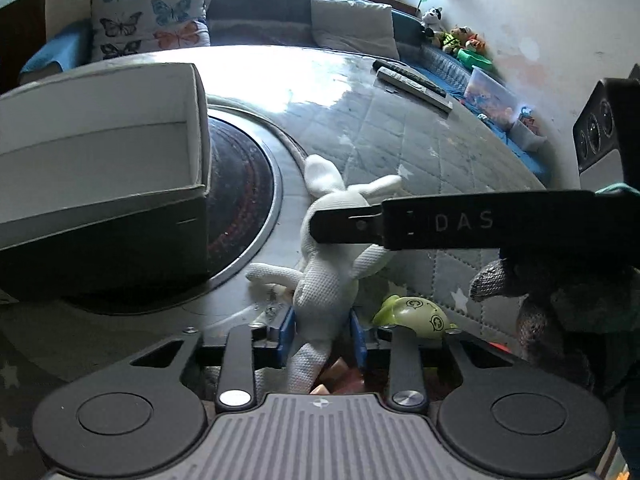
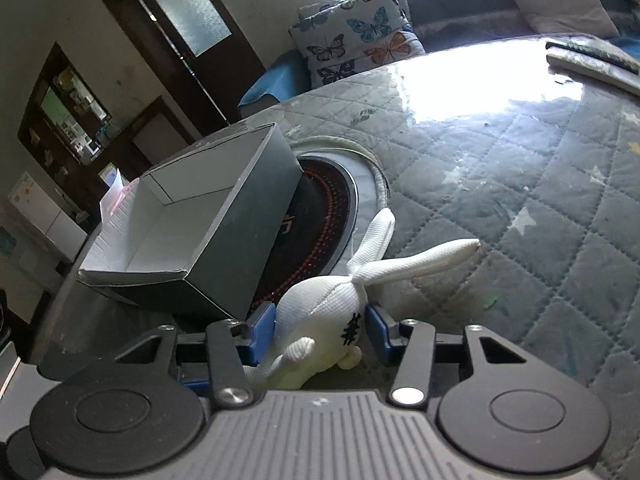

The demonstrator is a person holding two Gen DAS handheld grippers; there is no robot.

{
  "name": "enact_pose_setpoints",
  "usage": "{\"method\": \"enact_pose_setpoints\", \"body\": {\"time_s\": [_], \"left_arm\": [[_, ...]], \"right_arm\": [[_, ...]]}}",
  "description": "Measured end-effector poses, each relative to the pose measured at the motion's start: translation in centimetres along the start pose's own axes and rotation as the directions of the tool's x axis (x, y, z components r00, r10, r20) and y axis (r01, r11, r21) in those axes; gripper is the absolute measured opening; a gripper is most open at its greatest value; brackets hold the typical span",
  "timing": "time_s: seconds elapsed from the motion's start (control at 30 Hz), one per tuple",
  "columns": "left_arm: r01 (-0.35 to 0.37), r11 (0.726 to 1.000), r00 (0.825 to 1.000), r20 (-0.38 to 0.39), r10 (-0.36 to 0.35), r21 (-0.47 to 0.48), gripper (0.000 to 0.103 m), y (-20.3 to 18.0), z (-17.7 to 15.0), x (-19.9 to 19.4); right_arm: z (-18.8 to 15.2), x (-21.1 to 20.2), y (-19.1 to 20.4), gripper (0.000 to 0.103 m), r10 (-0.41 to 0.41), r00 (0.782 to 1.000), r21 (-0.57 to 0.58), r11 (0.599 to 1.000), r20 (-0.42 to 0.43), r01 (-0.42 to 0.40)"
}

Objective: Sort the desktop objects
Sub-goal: 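Lift the white rabbit with the left gripper and release it into the box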

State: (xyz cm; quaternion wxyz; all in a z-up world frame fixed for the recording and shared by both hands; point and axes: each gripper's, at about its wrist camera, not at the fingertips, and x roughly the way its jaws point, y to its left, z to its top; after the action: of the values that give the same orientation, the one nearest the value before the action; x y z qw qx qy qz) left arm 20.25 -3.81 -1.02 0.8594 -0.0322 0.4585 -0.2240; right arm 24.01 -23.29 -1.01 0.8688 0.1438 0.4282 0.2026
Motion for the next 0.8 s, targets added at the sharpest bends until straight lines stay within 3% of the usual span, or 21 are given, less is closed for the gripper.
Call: {"method": "enact_pose_setpoints", "body": {"time_s": [0.27,0.5,0.6,0.8], "left_arm": [[-0.003,1.000,0.993,0.120,0.002,0.009,0.025,-0.1,0.0,-2.9],[-0.058,0.998,0.958,0.278,0.064,-0.028,0.025,2.0,1.0,-8.8],[-0.093,0.992,0.942,0.316,0.115,-0.082,0.025,4.6,1.6,-10.8],[-0.128,0.969,0.928,0.320,0.192,-0.210,0.025,10.7,3.3,-12.5]], "right_arm": [[0.7,-2.2,1.5,0.045,-0.001,0.998,-0.028,1.000,0.067,0.003],[4.0,-3.9,7.7,0.045,0.095,0.984,-0.143,0.987,0.150,-0.074],[5.8,-2.6,10.7,0.045,0.153,0.977,-0.173,0.977,0.148,-0.127],[9.1,2.7,16.3,0.044,0.203,0.973,-0.204,0.963,0.108,-0.178]]}}
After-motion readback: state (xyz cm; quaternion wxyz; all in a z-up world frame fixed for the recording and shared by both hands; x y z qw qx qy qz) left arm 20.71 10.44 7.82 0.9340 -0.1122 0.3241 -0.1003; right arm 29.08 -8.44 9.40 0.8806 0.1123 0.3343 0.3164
